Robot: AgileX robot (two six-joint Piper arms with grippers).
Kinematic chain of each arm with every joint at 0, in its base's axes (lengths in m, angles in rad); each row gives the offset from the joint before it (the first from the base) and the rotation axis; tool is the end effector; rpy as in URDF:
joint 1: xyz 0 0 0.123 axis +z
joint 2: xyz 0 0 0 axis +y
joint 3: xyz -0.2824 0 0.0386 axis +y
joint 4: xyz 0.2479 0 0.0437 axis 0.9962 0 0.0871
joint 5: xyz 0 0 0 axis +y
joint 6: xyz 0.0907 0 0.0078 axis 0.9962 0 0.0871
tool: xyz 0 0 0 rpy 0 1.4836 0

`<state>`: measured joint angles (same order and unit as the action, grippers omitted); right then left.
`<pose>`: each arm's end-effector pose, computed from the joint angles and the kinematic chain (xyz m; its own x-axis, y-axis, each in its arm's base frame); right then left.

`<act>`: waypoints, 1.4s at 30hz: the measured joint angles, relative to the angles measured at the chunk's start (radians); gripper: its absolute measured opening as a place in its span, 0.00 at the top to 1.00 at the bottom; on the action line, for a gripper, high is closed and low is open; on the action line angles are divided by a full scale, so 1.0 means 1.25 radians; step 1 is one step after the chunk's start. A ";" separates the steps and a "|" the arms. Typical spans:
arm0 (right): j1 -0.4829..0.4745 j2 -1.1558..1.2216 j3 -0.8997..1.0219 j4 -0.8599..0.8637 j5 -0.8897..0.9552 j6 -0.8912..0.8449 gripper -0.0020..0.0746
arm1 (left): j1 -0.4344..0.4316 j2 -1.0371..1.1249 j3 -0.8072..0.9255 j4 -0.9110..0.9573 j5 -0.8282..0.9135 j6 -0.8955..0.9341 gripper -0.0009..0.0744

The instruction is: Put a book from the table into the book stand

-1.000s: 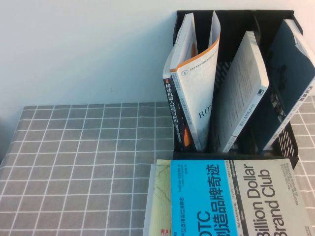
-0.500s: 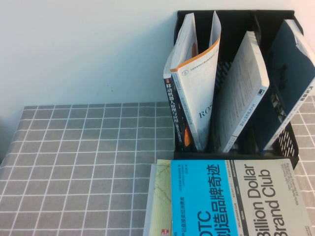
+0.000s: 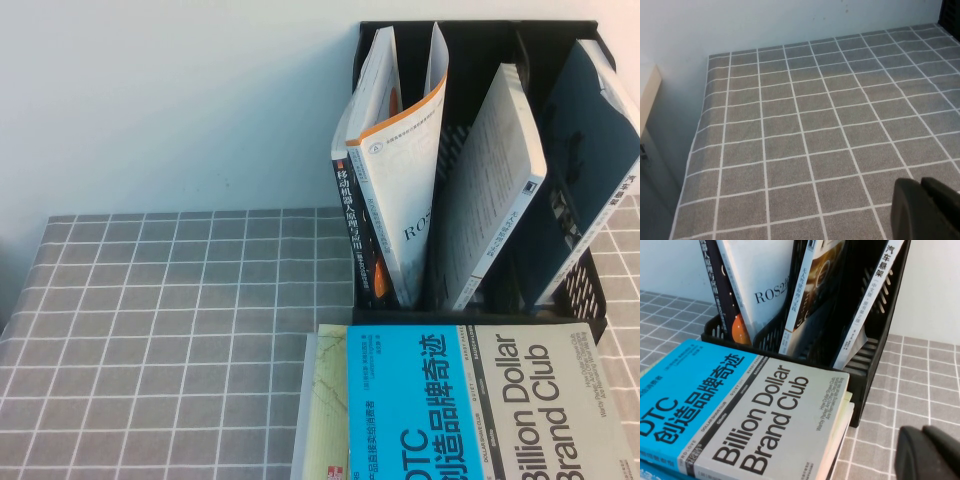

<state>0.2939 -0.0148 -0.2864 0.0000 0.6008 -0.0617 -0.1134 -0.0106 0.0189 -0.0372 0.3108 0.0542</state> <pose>0.0285 0.0086 0.2534 -0.1835 -0.1200 -0.9757 -0.3016 0.9515 -0.0603 0.0536 -0.0071 0.1792 -0.2258 0.0446 -0.9732 0.1284 0.9916 0.0157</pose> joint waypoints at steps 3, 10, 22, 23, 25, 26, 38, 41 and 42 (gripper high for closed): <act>0.000 0.000 0.000 0.000 0.000 0.000 0.98 | 0.000 0.000 0.000 -0.001 0.000 0.002 0.99; 0.000 0.000 0.000 0.000 0.000 0.000 0.98 | 0.000 0.000 0.000 -0.005 0.001 0.002 0.99; 0.000 0.000 0.000 0.000 0.000 0.000 0.98 | 0.000 0.000 0.000 -0.008 0.001 0.002 0.99; 0.000 0.000 0.000 0.000 0.000 0.000 0.98 | 0.000 0.000 0.000 -0.008 0.001 0.002 0.99; 0.000 0.000 0.000 0.000 0.000 0.000 0.98 | 0.000 0.000 -0.001 -0.008 0.001 0.002 0.99; 0.000 0.000 0.000 0.000 0.000 0.000 0.98 | 0.000 0.000 -0.001 -0.008 0.001 0.002 0.99; 0.000 0.000 0.010 -0.044 -0.017 0.013 0.98 | 0.000 0.000 -0.001 -0.011 0.004 0.002 0.99; -0.038 0.000 0.041 -0.116 -0.048 0.030 0.98 | 0.000 0.000 -0.001 -0.011 0.004 0.002 0.99; -0.063 0.000 0.055 -0.120 -0.052 0.049 0.98 | 0.000 0.000 -0.001 -0.011 0.004 0.002 0.99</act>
<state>0.2150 -0.0148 -0.2176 -0.1498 0.5362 0.0000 -0.1134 -0.0106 0.0176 -0.0514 0.3164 0.0571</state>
